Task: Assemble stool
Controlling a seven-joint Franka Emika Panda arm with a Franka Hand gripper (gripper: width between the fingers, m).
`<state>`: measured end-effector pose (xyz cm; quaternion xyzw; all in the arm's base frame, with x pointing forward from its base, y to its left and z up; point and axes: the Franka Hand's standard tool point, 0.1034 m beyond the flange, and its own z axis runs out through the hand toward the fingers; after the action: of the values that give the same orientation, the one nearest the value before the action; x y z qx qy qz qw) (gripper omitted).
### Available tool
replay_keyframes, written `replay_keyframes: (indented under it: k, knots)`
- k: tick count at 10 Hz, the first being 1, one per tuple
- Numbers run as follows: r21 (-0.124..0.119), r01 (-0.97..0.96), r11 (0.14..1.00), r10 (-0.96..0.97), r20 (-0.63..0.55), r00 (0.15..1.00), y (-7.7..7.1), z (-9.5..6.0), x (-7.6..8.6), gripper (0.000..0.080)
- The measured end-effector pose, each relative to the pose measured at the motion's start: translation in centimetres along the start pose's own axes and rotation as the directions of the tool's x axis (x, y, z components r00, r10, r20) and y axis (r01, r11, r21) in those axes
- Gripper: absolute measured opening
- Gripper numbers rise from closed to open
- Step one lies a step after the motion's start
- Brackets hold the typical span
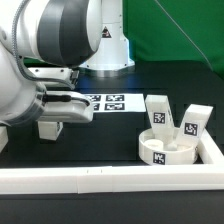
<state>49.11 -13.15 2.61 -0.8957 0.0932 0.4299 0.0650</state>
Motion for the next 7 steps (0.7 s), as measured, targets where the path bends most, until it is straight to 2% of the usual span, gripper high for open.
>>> replay_keyframes:
  k: [5,7]
  knots:
    - [0.007,-0.005,1.000,0.005,0.027,1.000,0.2,0.5,-0.2,0.0649]
    - [0.015,-0.002,1.000,-0.001,0.155,0.988,-0.2,0.7,-1.2,0.0649]
